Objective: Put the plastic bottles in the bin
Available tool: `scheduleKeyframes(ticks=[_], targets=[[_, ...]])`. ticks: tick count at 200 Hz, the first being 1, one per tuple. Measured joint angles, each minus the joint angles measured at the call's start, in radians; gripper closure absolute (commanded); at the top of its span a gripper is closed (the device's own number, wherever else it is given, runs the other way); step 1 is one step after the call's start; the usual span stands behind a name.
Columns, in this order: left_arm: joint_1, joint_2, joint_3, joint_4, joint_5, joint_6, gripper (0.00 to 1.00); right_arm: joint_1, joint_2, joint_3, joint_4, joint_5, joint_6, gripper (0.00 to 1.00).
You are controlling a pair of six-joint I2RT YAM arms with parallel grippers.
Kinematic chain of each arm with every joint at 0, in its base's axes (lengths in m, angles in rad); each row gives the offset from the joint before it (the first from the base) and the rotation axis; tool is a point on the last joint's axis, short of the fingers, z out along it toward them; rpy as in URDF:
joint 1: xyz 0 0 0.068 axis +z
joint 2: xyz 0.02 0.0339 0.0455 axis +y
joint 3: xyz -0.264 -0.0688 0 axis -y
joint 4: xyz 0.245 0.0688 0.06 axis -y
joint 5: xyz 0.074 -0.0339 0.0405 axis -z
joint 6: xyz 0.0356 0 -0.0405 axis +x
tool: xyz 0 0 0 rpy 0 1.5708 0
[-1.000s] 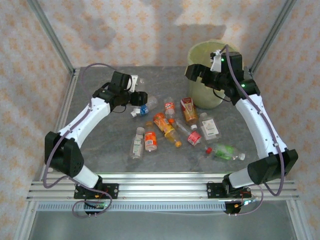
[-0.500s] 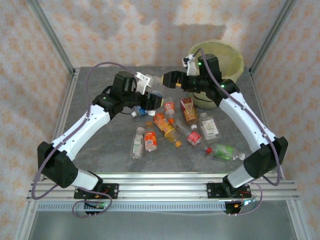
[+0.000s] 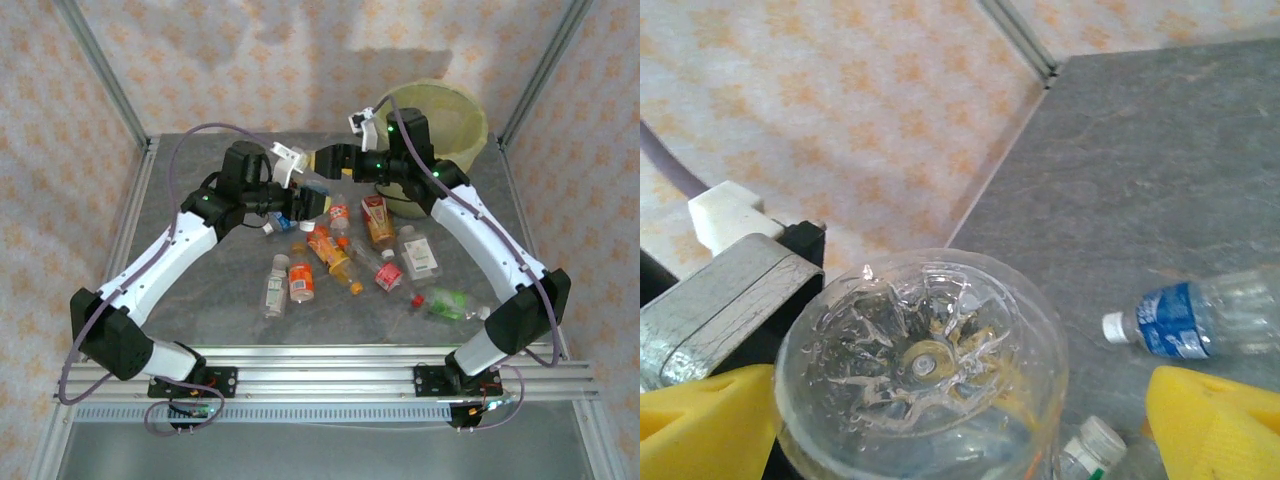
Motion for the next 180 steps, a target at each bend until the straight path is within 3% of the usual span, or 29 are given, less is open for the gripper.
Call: scheduleKeyframes(ticks=[74, 130, 155, 180], targets=[[-0.013, -0.021, -0.006, 0.089, 0.153, -0.006, 0.41, 0.024, -0.056, -0.118, 0.121, -0.122, -0.002, 0.13], [-0.016, -0.027, 0.001, 0.09, 0.18, -0.009, 0.38, 0.034, -0.061, -0.124, 0.163, -0.167, -0.004, 0.33], [-0.018, -0.027, 0.01, 0.081, 0.178, -0.013, 0.27, 0.037, -0.069, -0.124, 0.167, -0.149, 0.0, 0.5], [-0.024, -0.027, 0.022, 0.069, 0.179, 0.014, 0.0, 0.039, -0.074, -0.124, 0.167, -0.106, 0.019, 0.58]])
